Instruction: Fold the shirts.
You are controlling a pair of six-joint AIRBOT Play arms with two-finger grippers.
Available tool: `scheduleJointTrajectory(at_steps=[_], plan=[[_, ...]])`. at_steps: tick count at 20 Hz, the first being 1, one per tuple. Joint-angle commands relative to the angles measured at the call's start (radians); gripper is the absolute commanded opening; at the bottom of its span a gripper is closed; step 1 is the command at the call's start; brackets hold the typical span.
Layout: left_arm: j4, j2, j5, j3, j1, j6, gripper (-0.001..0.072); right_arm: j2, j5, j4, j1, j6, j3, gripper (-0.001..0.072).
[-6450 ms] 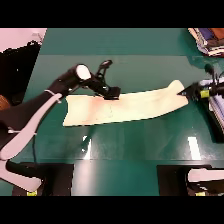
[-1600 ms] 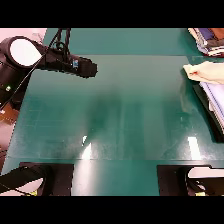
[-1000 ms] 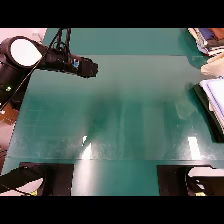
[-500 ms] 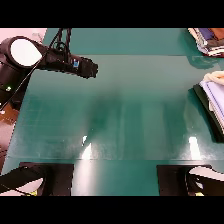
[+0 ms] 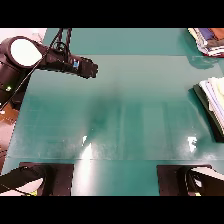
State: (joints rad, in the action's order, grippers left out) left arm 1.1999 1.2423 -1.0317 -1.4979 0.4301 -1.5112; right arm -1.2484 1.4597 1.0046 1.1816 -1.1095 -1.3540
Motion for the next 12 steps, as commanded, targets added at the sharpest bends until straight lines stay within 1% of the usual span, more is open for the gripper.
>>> scheduleJointTrajectory(at_steps=[1, 4, 6, 7, 10, 12], plan=[[0.0, 0.0, 0.002, 0.0, 0.0, 0.0, 0.0024, 0.003, -0.002, -0.038, 0.05, 0.0, 0.026, 0.0473], [0.0, 0.0, 0.003, 0.0, 0.0, 0.0, 0.0024, 0.003, -0.029, -0.246, -0.013, 0.0, 0.026, 0.0472], [-0.001, 0.0, 0.002, 0.0, 0.0, 0.0, 0.0024, 0.003, -0.033, -0.383, -0.118, 0.0, 0.026, 0.0471], [-0.001, 0.0, 0.001, 0.0, 0.0, 0.0, 0.0023, 0.003, -0.029, -0.425, -0.188, 0.0, 0.026, 0.0471], [0.0, 0.0, -0.003, 0.0, 0.0, 0.0, 0.0024, 0.003, -0.023, -0.455, -0.454, 0.0, 0.026, 0.0468], [-0.002, 0.0, -0.034, 0.0, 0.0, 0.0, 0.0024, 0.003, -0.039, -0.454, -0.629, 0.0, 0.026, 0.0467]])
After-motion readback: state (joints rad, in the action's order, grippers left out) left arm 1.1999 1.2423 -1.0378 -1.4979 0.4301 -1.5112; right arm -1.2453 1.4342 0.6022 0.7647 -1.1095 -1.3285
